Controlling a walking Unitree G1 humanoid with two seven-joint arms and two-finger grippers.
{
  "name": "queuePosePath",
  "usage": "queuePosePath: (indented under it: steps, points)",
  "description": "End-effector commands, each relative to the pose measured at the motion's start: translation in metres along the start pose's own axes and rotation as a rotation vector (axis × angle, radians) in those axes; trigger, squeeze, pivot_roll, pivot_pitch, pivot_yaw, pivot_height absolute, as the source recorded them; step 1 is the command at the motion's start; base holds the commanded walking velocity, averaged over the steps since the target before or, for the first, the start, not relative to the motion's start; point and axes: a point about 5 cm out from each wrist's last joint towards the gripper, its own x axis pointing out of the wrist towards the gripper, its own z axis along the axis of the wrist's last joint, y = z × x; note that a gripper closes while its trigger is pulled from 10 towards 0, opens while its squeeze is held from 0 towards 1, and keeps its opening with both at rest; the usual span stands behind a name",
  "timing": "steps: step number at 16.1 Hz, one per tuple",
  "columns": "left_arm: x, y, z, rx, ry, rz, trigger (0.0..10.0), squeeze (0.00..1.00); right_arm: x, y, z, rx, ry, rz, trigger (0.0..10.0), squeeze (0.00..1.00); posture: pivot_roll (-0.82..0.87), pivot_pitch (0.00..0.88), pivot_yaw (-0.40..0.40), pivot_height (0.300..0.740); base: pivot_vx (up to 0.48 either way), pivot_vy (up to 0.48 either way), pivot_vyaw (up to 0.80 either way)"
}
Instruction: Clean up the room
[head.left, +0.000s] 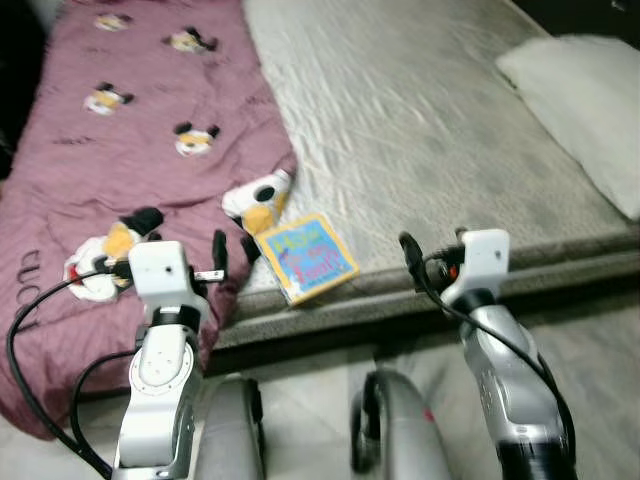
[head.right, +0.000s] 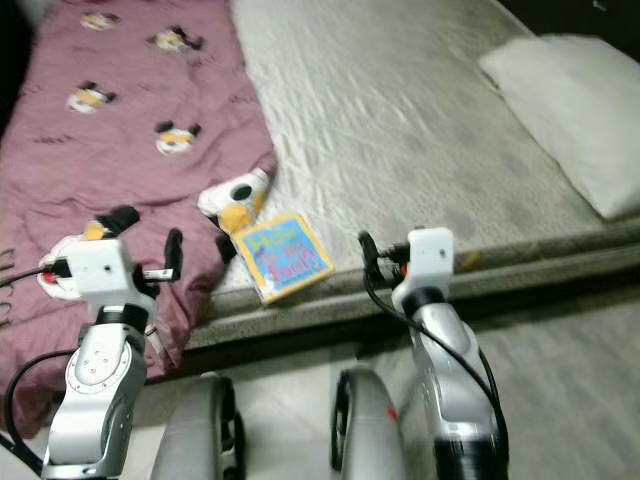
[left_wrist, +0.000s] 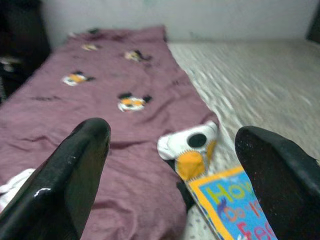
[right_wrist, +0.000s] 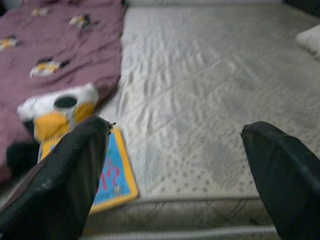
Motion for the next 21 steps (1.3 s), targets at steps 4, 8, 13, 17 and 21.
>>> queuePosePath:
  steps: [4,8,13,17,21]
  points:
    - [-0.0047,0.0026,-0.0037,-0.008,0.014,-0.005,10.0,0.0,0.0047,0.0039,0.0052,-0.008,-0.016,0.025,10.0,0.0,-0.02,0.151,0.025,0.645,0.151,0.0,0.0]
    - [-0.0049,0.0019,-0.0034,-0.012,0.012,-0.011,10.0,0.0,0.0048,0.0039,0.0048,-0.012,-0.014,0.027,10.0,0.0,-0.02,0.157,0.022,0.645,0.343,0.0,0.0]
    - [-0.0049,0.0016,-0.0038,-0.013,0.015,-0.018,10.0,0.0,0.0049,0.0043,0.0038,-0.014,-0.012,0.023,10.0,0.0,-0.02,0.165,0.026,0.645,0.397,0.0,0.0]
    - [-0.0033,-0.0028,-0.0066,-0.027,0.033,-0.022,10.0,0.0,0.0048,0.0024,0.0024,-0.021,-0.009,0.017,10.0,0.0,-0.02,0.165,0.027,0.645,0.202,0.0,0.0]
    - [-0.0032,-0.0033,-0.0071,-0.027,0.035,-0.022,10.0,0.0,0.0055,0.0004,0.0026,-0.022,-0.012,0.015,10.0,0.0,-0.02,0.164,0.026,0.645,0.0,0.0,0.0]
